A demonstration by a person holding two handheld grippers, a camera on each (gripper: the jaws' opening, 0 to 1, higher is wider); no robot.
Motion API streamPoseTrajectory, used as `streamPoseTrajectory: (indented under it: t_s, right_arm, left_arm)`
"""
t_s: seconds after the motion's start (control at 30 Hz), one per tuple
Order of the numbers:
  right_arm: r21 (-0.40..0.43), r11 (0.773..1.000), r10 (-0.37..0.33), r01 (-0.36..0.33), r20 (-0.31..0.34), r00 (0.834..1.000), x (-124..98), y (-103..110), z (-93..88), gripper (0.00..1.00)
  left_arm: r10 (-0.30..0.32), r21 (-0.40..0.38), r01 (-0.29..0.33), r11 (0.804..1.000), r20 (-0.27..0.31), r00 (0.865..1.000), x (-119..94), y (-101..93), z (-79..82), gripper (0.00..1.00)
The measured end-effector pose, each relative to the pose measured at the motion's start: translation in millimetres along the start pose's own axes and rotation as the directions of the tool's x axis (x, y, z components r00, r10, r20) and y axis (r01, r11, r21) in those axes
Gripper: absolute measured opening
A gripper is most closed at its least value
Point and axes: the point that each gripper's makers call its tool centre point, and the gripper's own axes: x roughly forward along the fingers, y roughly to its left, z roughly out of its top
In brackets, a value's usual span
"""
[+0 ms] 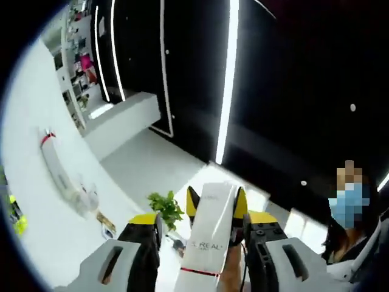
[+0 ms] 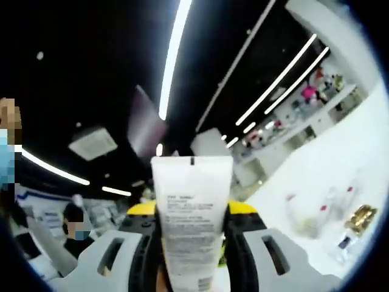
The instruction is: Arrange the skincare products in the storage area until every visible bottle or jar stands upright without overlapping.
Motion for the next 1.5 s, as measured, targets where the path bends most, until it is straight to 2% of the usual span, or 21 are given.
streamPoseTrajectory:
  t_s: [0.1, 0.13, 0.23, 0.4, 0.53, 0.67, 0.77, 0.8, 0.87, 0.97, 1.1, 1.2, 1.4, 1.47, 1.5]
  right_arm:
    - [-0.014, 0.998, -0.065, 0.066, 0.031, 0.997, -10, -16, 6.0, 0.39]
    - [-0.029, 0.995, -0.097, 0.098, 0.043, 0.994, -15, -23, 7.3, 0.39]
    - [-0.081, 0.981, -0.173, 0.178, 0.065, 0.983, -25, -37, 9.5, 0.39]
    - [-0.175, 0.946, -0.261, 0.272, 0.081, 0.962, -39, -54, 13.6, 0.39]
    - [-0.237, 0.916, -0.313, 0.324, 0.082, 0.946, -48, -64, 14.6, 0.39]
    - [-0.299, 0.876, -0.37, 0.379, 0.087, 0.925, -57, -74, 16.7, 0.39]
    - [-0.366, 0.83, -0.413, 0.421, 0.103, 0.905, -63, -80, 19.6, 0.39]
    - [-0.373, 0.825, -0.419, 0.425, 0.103, 0.902, -63, -81, 19.8, 0.39]
    - [-0.405, 0.796, -0.45, 0.45, 0.102, 0.887, -68, -88, 20.1, 0.39]
    - [-0.416, 0.785, -0.461, 0.459, 0.103, 0.881, -70, -91, 19.4, 0.39]
    - [-0.437, 0.75, -0.508, 0.497, 0.103, 0.855, -79, -103, 14.0, 0.39]
    - [-0.446, 0.734, -0.522, 0.511, 0.109, 0.846, -81, -107, 11.5, 0.4]
    - [-0.457, 0.713, -0.52, 0.532, 0.165, 0.838, -85, -101, 12.5, 0.4]
    - [-0.472, 0.699, -0.517, 0.537, 0.186, 0.836, -86, -99, 12.5, 0.4]
    - [-0.496, 0.682, -0.51, 0.537, 0.203, 0.836, -87, -97, 12.5, 0.4]
  left_arm:
    - [0.026, 0.011, -0.026, 1.0, 0.035, 0.999, -8, 3.2, 8.8, 0.67]
    - [0.035, 0.024, -0.036, 0.999, 0.068, 0.997, -10, 2.9, 14.0, 0.68]
    - [0.08, 0.062, -0.087, 0.994, 0.11, 0.991, -12, 6.0, 19.2, 0.78]
    - [0.168, 0.166, -0.179, 0.97, 0.076, 0.983, -11, 14.9, 14.7, 0.91]
    - [0.246, 0.28, -0.249, 0.927, 0.046, 0.968, -10, 21.2, 10.4, 0.96]
    - [0.28, 0.324, -0.27, 0.907, 0.017, 0.96, -9, 21.9, 7.1, 0.97]
    - [0.31, 0.374, -0.292, 0.88, 0.013, 0.951, -10, 23.1, 7.7, 0.99]
    - [0.314, 0.381, -0.295, 0.876, 0.012, 0.949, -10, 23.6, 7.9, 0.99]
    - [0.332, 0.398, -0.3, 0.867, -0.011, 0.943, -12, 25.8, 6.1, 0.99]
    - [0.34, 0.399, -0.308, 0.864, -0.009, 0.941, -13, 27.1, 6.6, 0.99]
    - [0.376, 0.431, -0.341, 0.835, 0.004, 0.927, -21, 32.2, 9.8, 0.99]
    - [0.383, 0.437, -0.346, 0.83, 0.004, 0.924, -22, 33.1, 10.1, 0.99]
    - [0.366, 0.409, -0.339, 0.847, 0.014, 0.931, -22, 29.6, 10.9, 0.99]
    - [0.367, 0.408, -0.341, 0.847, 0.016, 0.93, -23, 29.4, 10.1, 0.99]
    - [0.374, 0.413, -0.347, 0.842, 0.017, 0.927, -24, 30.0, 9.0, 0.99]
